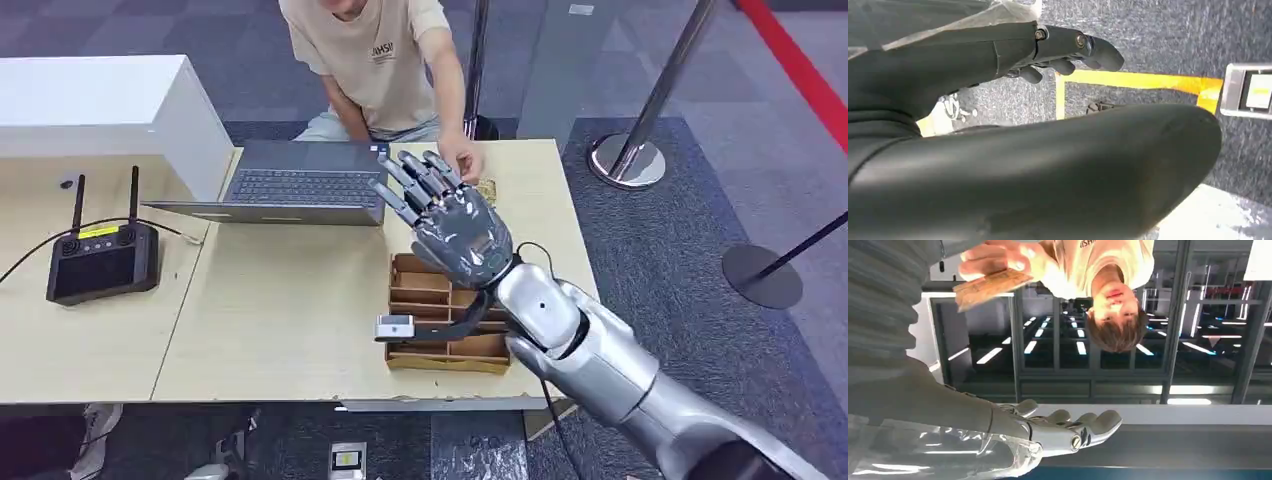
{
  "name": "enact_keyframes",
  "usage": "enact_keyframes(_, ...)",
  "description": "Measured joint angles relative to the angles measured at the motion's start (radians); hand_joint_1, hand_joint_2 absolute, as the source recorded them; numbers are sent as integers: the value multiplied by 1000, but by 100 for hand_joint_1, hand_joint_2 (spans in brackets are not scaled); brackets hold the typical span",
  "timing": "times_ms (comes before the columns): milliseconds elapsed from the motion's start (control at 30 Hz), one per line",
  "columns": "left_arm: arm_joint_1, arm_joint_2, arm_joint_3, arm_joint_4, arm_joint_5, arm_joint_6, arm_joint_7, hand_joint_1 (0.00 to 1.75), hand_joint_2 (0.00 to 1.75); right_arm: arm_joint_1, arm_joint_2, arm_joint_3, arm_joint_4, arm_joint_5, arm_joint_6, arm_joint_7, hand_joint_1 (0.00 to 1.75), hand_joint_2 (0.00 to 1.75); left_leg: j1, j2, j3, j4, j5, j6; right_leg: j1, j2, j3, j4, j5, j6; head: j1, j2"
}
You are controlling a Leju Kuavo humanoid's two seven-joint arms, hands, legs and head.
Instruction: Pass the card to the sensor for recognition and then transmit it.
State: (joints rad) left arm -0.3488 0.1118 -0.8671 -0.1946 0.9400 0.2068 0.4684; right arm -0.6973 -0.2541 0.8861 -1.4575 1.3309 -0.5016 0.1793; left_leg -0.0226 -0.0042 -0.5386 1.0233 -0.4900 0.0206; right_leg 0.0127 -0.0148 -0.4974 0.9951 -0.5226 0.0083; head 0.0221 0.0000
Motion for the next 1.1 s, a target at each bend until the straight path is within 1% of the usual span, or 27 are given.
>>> enact_keyframes(100, -6, -10, 0, 0, -1, 0, 9, 0, 0, -7, 15, 17, 48, 7, -21, 17, 0, 175, 0, 0, 0, 0, 0, 0, 0, 0, 0, 0, 0, 0, 0, 0)
enact_keyframes(167, -12, -14, -1, 0, -2, 0, 19, 0, 0, -13, 24, 27, 80, 2, -18, 27, 0, 175, 0, 0, 0, 0, 0, 0, 0, 0, 0, 0, 0, 0, 0, 0)
enact_keyframes(367, -16, -26, -3, 0, -3, 2, 20, 0, 0, -34, 42, 51, 167, -14, -15, 28, 0, 175, 0, 0, 0, 0, 0, 0, 0, 0, 0, 0, 0, 0, 0, 0)
enact_keyframes(400, -16, -27, -4, 0, -3, 2, 20, 0, 0, -38, 43, 55, 178, -15, -15, 29, 124, 175, 0, 0, 0, 0, 0, 0, 0, 0, 0, 0, 0, 0, 0, 0)
enact_keyframes(433, -16, -28, -7, 0, -3, 2, 20, 0, 0, -42, 46, 57, 193, -22, -16, 31, 175, 175, 0, 0, 0, 0, 0, 0, 0, 0, 0, 0, 0, 0, 0, 0)
enact_keyframes(633, -25, -32, -19, 0, -3, -3, 22, 0, 0, -49, 50, 63, 251, -64, -19, 36, 175, 175, 0, 0, 0, 0, 0, 0, 0, 0, 0, 0, 0, 0, 0, 0)
enact_keyframes(800, -30, -33, -23, 0, -3, -6, 24, 0, 0, -49, 53, 63, 275, -68, -19, 36, 175, 175, 0, 0, 0, 0, 0, 0, 0, 0, 0, 0, 0, 0, 0, 0)
enact_keyframes(1100, -42, -33, -26, 0, -1, -13, 34, 0, 0, -49, 58, 64, 304, -118, -20, 10, 175, 175, 0, 0, 1, 0, 0, 0, 0, 0, 0, 0, 0, 0, 0, 0)
